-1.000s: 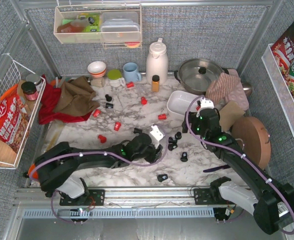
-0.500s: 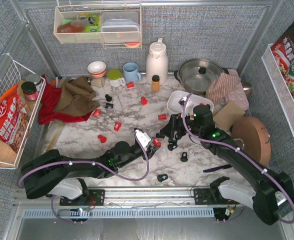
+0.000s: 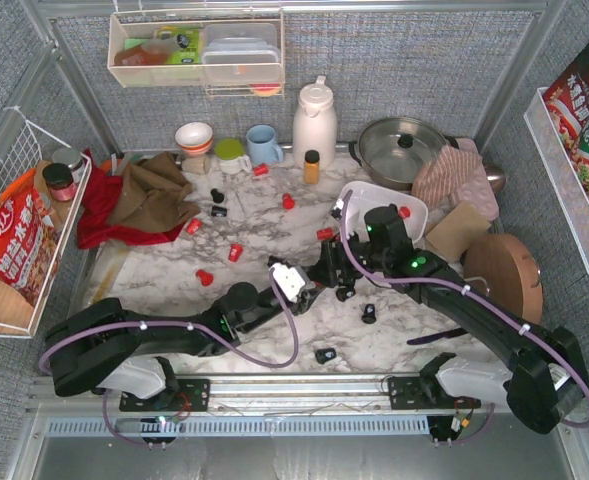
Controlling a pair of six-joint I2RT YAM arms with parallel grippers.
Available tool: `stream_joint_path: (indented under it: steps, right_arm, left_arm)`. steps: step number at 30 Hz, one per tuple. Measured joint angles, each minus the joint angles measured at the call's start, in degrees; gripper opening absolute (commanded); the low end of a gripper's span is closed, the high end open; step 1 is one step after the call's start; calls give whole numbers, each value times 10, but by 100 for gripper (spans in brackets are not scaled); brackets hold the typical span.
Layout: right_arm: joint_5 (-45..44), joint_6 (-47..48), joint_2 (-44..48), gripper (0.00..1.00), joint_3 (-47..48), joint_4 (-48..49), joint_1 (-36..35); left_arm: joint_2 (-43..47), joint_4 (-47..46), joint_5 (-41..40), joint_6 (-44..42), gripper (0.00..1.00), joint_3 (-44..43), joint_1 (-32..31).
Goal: Mix the coffee capsules in the storage basket
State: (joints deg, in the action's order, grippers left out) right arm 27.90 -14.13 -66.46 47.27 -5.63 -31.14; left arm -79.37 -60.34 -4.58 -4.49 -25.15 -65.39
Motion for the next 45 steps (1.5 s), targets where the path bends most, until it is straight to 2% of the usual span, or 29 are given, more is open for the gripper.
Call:
stream_joint_path:
  steps: [4,8,10,12,13,14,16,19,22,25,28,31,33,35,36,39,40,45]
  right_arm:
    - [-7,14,-12,59,12,-21,-4]
    - [-1,18,-24,32,21,-29,-10]
    - [4,14,-28,25,26,-30,-13]
    - [4,6,-30,17,29,-31,-12]
    - [0,7,-31,13,30,-31,-12]
    - [-10,10,-30,9,30,-33,-12]
    - [-23,7,-28,4,31,-37,-10]
    - [-60,-1,-16,3,38,-51,-6]
    - [-160,-4,4,3,45,-54,0]
    - [-321,-4,17,5,40,-47,7]
    - [-489,11,5,10,4,-2,40]
    - [-579,22,-41,11,-16,48,101]
    - [-598,22,-80,12,-11,85,141]
    - [-601,21,-128,20,10,116,172]
    - [-600,20,-153,27,23,129,184]
    - [-581,20,-220,60,65,150,214]
    - [-570,16,-239,65,82,147,223]
    - [-527,-5,-260,74,136,104,245]
  left_arm:
    - [7,-1,-13,-13,49,4,-5]
    - [10,2,-21,-25,51,7,-7]
    - [10,5,-28,-29,58,7,-9]
    - [10,4,-33,-31,71,7,-10]
    - [10,3,-36,-30,80,7,-10]
    - [10,1,-41,-28,97,8,-10]
    - [10,-3,-47,-26,99,11,-10]
    - [13,-4,-59,-14,99,20,-10]
    - [23,3,-64,2,99,26,-10]
    - [34,29,-62,20,99,24,-10]
    - [37,100,-43,45,99,-4,-10]
    - [26,188,-22,67,99,-51,-10]
    - [14,247,-5,80,99,-81,-10]
    - [-2,302,17,92,99,-108,-10]
    - [-9,327,25,95,99,-120,-10]
    - [-28,393,56,102,99,-153,-14]
    - [-34,410,64,104,99,-162,-17]
    - [-61,500,95,105,96,-202,-41]
